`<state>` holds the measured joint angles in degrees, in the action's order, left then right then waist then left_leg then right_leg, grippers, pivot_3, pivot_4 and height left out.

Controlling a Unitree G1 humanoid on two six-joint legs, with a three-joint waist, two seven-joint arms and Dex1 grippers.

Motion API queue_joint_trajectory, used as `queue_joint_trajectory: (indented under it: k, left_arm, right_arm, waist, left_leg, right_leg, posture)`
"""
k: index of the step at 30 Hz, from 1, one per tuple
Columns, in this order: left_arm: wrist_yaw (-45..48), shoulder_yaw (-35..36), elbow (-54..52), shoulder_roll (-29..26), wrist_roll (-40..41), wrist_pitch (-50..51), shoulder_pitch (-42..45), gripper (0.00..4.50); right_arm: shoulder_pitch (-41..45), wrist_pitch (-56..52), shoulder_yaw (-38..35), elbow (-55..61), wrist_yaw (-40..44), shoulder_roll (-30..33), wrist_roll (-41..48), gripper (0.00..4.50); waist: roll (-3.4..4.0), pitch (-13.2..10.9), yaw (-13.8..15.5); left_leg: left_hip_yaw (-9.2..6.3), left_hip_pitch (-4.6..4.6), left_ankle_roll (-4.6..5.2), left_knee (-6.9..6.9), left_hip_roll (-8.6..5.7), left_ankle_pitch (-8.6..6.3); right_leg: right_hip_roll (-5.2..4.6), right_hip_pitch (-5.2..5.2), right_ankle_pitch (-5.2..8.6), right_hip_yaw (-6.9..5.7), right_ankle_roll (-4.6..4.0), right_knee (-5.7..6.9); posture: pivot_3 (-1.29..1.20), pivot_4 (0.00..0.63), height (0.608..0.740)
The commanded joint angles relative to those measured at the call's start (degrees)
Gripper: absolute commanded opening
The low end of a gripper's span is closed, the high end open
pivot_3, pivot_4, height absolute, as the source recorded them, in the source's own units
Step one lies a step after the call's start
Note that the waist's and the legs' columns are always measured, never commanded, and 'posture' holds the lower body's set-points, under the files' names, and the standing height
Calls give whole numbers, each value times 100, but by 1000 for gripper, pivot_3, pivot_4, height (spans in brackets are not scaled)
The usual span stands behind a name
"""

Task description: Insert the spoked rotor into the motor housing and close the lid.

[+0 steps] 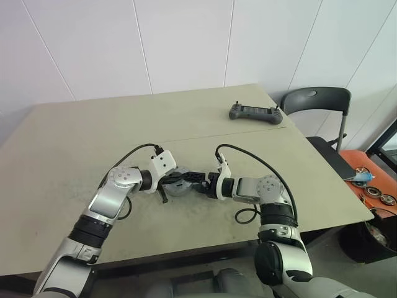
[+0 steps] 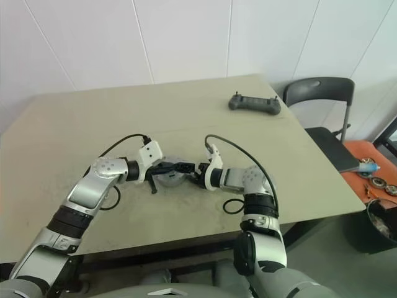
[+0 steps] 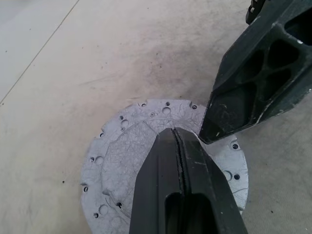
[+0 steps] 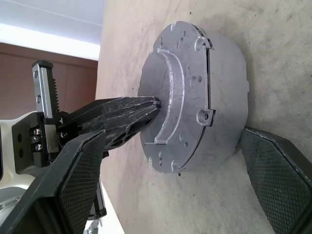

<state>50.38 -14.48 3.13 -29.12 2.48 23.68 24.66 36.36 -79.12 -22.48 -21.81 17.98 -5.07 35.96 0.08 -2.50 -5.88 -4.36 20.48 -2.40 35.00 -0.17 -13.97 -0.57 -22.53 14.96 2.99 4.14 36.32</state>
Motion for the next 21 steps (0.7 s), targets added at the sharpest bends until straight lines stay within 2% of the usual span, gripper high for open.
queue_joint_trajectory:
  k: [1,9,17,21]
  left_arm:
    - [-45,-2,-87,-108,-68,138,-101,0]
    - [-63,140,-103,-272,16,179,-108,0]
    - [-148,87,-259,-151,59,376,-39,0]
    - [-168,53,-353,-88,69,468,-18,0]
  right_arm:
    - [96,-18,78,132,163,-152,285,4457]
    - [79,173,-6,92,126,-162,290,4457]
    - [67,439,-15,88,118,-258,313,4457]
    - [43,535,13,149,163,-275,356,3222]
  waist:
    - [0,0,1]
    - [1,-1,2]
    - [2,-2,10]
    - [2,-2,14]
  left_leg:
    - [0,0,0,0,0,0]
    - [0,0,0,0,0,0]
    - [0,4,0,-1,-1,0]
    - [0,7,0,0,-1,0]
  right_leg:
    - [0,0,0,0,0,0]
    - [0,-1,0,0,0,0]
    - [-2,-2,0,0,0,-3]
    - [-2,-2,0,0,0,-3]
  posture:
    - [0,0,740]
    - [0,0,740]
    - [0,0,740]
    - [0,0,740]
